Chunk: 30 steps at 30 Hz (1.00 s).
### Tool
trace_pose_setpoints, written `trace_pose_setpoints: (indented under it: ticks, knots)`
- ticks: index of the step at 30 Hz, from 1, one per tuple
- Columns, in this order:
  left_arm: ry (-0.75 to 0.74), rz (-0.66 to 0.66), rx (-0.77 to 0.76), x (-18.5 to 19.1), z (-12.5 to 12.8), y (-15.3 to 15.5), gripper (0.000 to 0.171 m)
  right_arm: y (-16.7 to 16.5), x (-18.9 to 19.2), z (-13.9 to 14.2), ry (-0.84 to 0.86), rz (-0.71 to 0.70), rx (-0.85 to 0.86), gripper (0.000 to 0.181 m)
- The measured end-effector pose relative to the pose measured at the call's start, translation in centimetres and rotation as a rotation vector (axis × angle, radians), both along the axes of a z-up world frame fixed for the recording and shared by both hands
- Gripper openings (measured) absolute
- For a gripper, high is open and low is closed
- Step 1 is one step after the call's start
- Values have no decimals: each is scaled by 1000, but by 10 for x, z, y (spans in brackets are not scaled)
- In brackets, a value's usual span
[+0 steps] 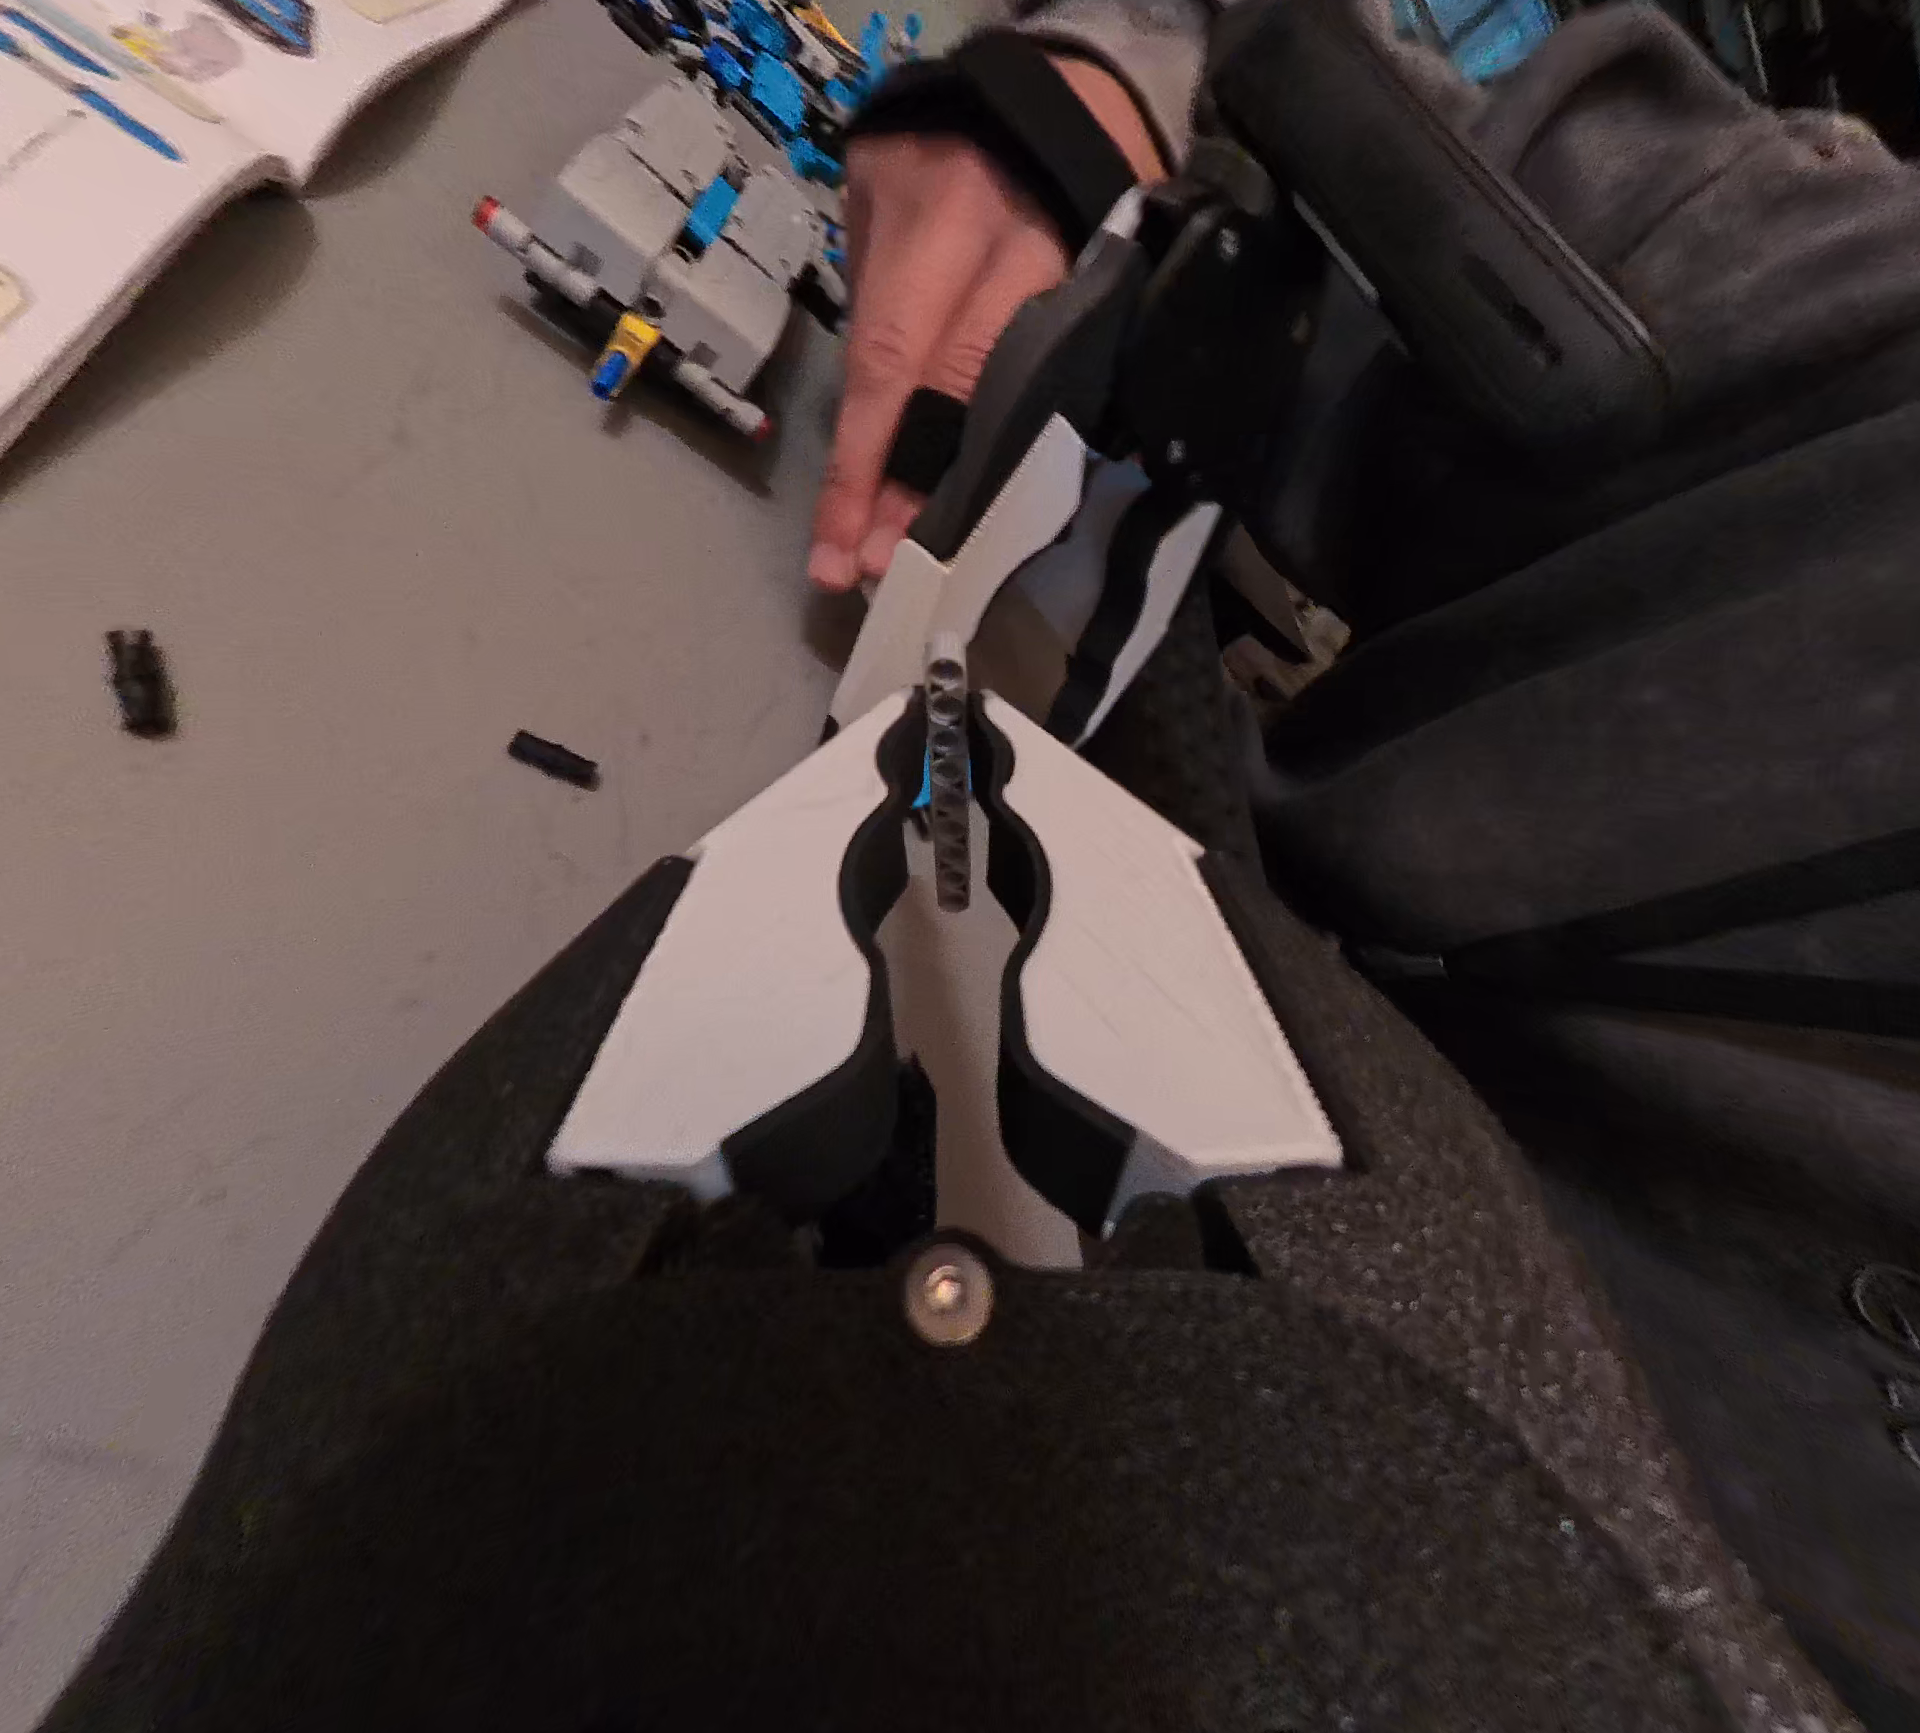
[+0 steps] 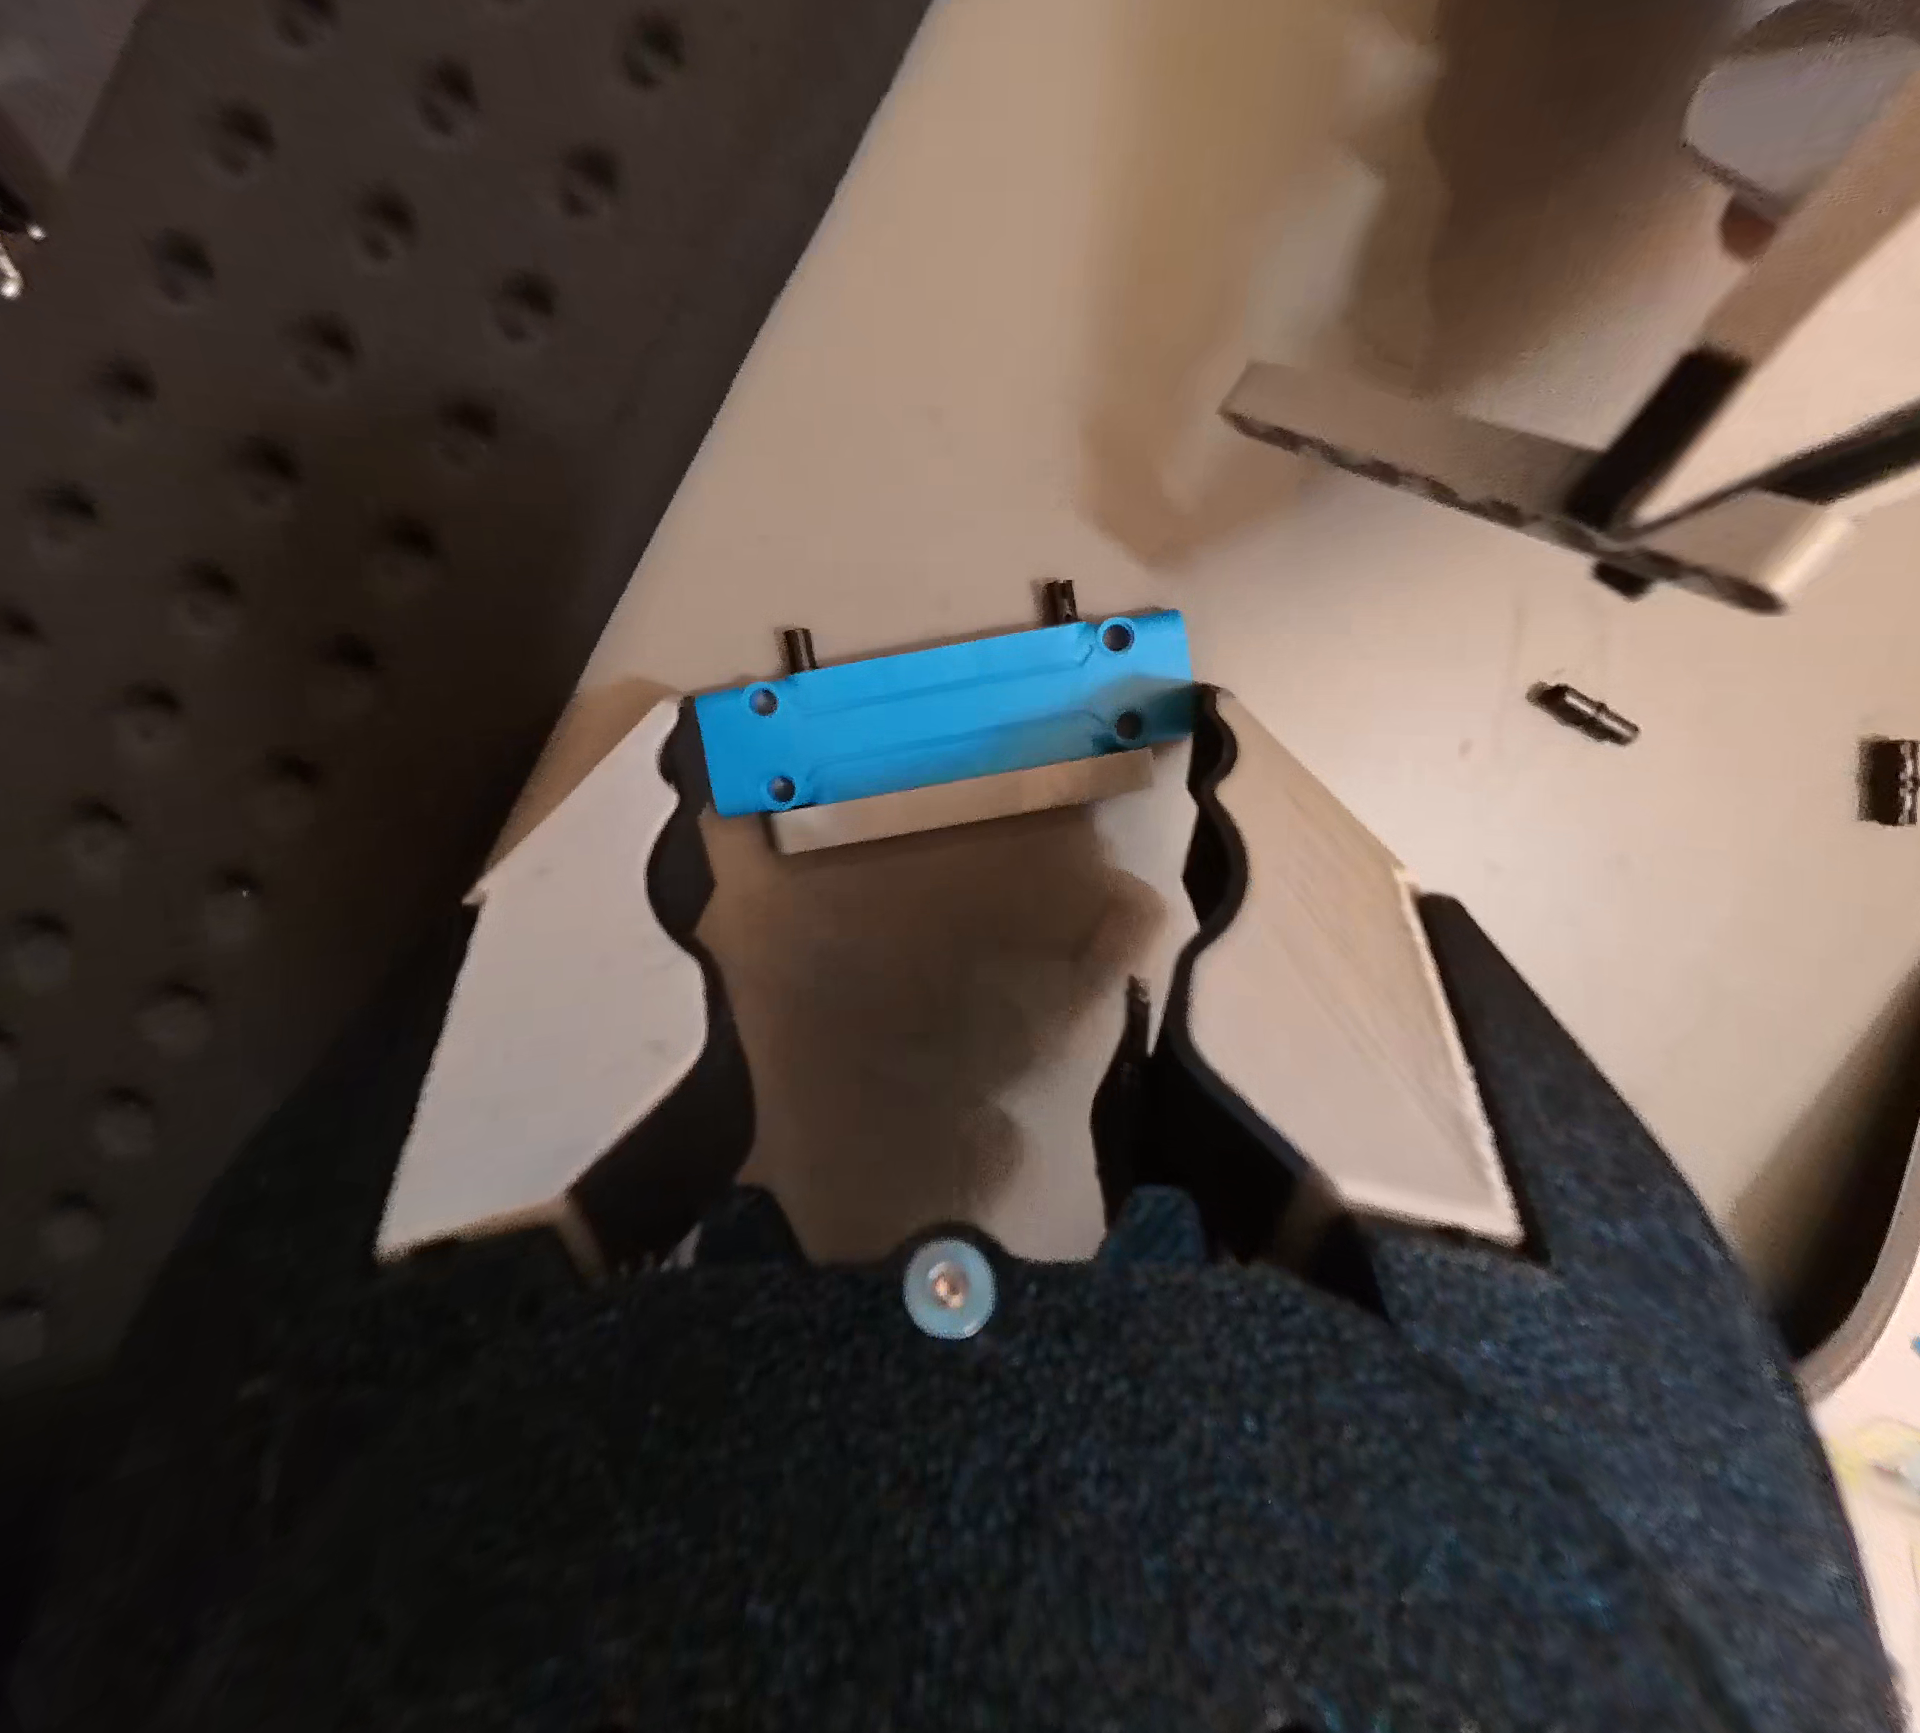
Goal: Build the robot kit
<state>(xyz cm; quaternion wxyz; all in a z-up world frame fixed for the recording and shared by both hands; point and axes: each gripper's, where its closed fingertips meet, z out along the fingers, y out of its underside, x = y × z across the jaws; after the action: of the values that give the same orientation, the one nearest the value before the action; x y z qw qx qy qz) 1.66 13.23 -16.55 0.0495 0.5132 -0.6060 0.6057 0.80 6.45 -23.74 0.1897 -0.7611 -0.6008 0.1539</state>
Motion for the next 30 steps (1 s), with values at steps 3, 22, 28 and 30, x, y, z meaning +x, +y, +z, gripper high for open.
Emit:
trace_pose_setpoints:
  ticks: [3,22,28,30]
  knots:
    - [32,77,-29,7,-2,13,6,11,7,6,-38,-119,99,92]
    - [-73,78,-140,14,11,4,6,63,26,55,-195,-580,855,92]
    - [-77,60,-70,13,4,-3,6,63,29,52,-185,-594,823,92]
    - [-75,71,-50,15,2,-2,6,62,28,53,-196,-583,842,92]
